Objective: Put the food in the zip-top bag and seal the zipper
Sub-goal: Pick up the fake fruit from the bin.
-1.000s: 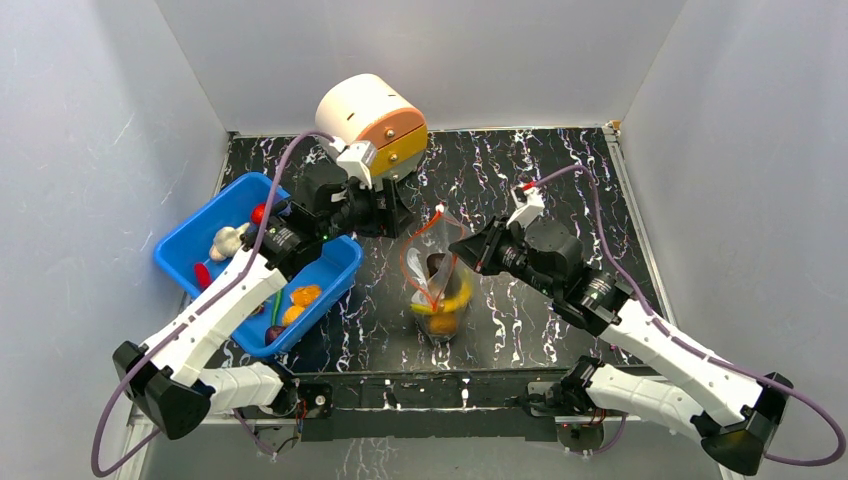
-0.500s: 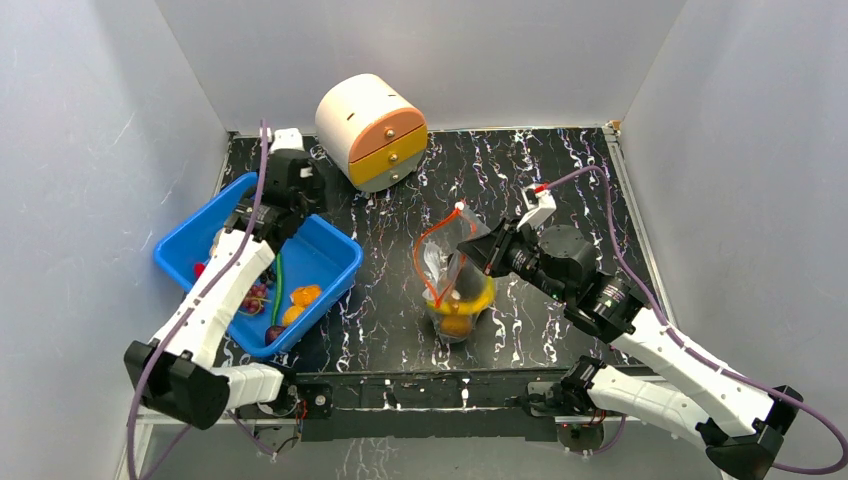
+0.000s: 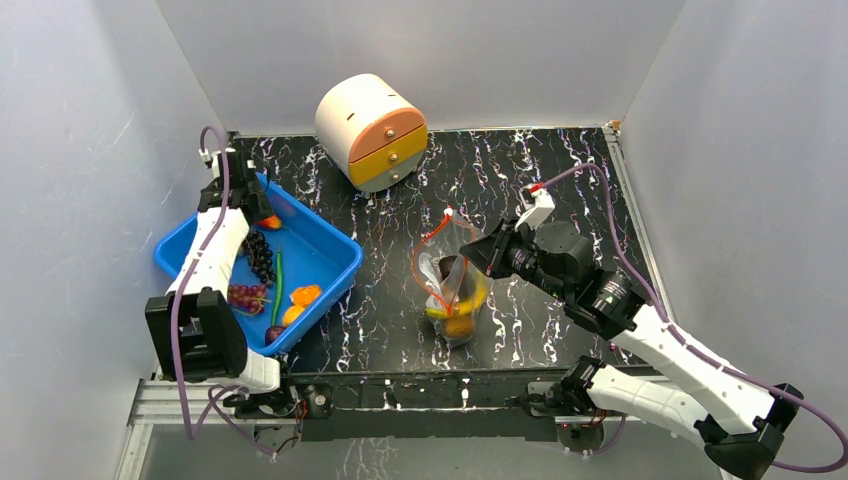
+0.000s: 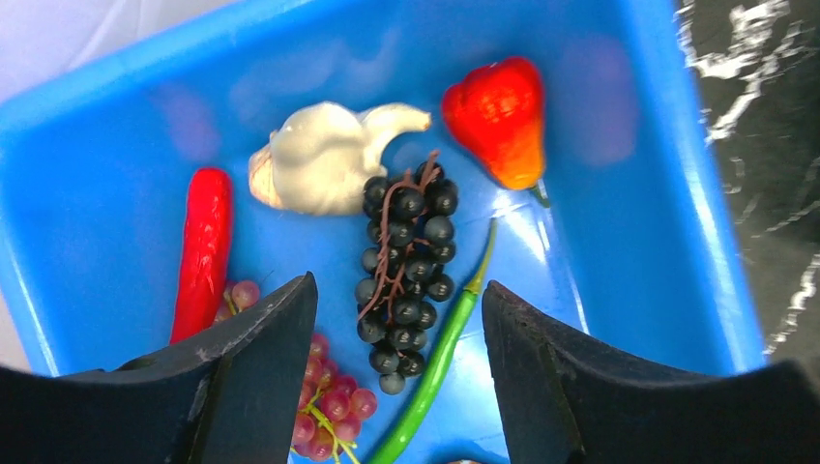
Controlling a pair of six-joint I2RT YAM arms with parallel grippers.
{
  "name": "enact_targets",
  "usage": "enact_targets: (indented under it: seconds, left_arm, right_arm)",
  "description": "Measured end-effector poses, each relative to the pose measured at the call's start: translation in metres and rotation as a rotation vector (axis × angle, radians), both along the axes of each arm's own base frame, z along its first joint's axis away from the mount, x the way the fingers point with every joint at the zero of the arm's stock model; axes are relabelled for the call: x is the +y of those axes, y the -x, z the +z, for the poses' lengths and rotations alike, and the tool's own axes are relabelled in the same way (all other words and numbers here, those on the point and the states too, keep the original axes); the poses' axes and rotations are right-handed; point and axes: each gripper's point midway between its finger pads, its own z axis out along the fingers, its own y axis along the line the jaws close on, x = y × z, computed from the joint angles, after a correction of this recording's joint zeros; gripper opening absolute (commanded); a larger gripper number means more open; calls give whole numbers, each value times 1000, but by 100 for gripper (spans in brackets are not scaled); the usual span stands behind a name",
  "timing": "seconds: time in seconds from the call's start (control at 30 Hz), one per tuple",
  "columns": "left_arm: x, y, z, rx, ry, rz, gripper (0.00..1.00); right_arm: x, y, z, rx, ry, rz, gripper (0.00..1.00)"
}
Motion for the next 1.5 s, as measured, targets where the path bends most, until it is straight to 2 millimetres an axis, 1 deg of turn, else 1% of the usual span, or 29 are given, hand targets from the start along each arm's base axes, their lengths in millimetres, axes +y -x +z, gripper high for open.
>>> enact_targets:
  seconds: [0.1, 0.2, 0.33, 0.43, 0.53, 0.7, 0.93, 1.03, 1.13, 1.27, 1.33, 1.4, 1.5]
  left_arm:
    - [13, 6, -23, 45, 22, 36, 62]
    - [26, 9, -41, 78, 46, 69, 69]
    - [38, 6, -62, 97, 104, 97, 74]
    - [40, 5, -81, 128, 152, 103, 77]
    - [34, 6, -95, 158, 194, 85, 78]
    - [23, 4, -108, 179, 254, 50, 78]
    - [17, 4, -123, 213, 292, 45, 74]
    - [14, 6, -134, 241, 316, 43, 75]
    - [12, 7, -139, 253, 327, 43, 74]
    - [11, 7, -144, 263, 338, 44, 67]
    - [10, 8, -149, 278, 344, 45, 61]
    - [10, 7, -149, 274, 342, 45, 55]
    - [11, 7, -149, 273, 342, 46, 51]
  right_arm:
    - [-1, 0, 3, 2, 4, -3, 0]
    - [-1, -1, 4, 8, 11, -6, 0]
    - [-1, -1, 4, 15, 16, -10, 0]
    - [-1, -1, 3, 19, 17, -10, 0]
    - [-1, -1, 3, 20, 17, -12, 0]
    - [1, -3, 3, 24, 20, -11, 0]
    - [1, -3, 3, 25, 20, -12, 0]
    - [0, -2, 6, 20, 11, -14, 0]
    - [-2, -1, 10, 10, -1, -15, 0]
    - [-3, 1, 13, 3, -7, -15, 0]
    - [-4, 1, 14, 1, -8, -16, 0]
    - [-5, 1, 14, -2, -10, -18, 0]
    - [-6, 2, 17, -9, -17, -18, 0]
